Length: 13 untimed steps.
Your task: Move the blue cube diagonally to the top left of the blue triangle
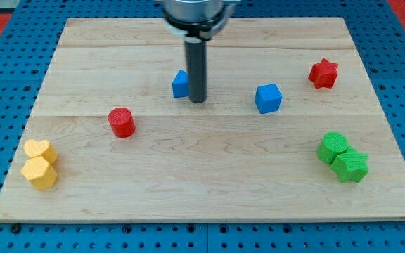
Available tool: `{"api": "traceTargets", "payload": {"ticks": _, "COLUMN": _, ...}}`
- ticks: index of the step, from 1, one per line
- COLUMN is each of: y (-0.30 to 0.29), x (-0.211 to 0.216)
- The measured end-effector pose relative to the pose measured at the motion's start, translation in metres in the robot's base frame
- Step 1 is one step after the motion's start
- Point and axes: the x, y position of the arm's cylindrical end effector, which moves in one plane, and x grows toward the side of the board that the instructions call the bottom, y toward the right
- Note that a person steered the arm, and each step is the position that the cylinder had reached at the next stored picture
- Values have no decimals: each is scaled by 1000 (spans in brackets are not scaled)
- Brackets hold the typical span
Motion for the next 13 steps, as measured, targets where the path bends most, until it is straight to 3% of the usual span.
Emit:
{"api": "traceTargets", "payload": {"ticks": 2, "y": 78, "x": -30}}
{"api": "traceTargets", "payload": {"ticks": 3, "y": 145, "x": -18}}
{"api": "traceTargets", "payload": {"ticks": 4, "y": 160, "x": 24}}
{"api": "traceTargets", "payload": {"ticks": 5, "y": 117, "x": 31}}
{"api": "traceTargets", "payload": {"ticks": 7, "y": 46, "x": -36}}
{"api": "traceTargets", "payload": {"ticks": 8, "y": 10, "x": -46}}
{"api": "traceTargets", "payload": {"ticks": 10, "y": 8, "x": -87}}
{"api": "traceTargets", "payload": {"ticks": 13, "y": -38, "x": -87}}
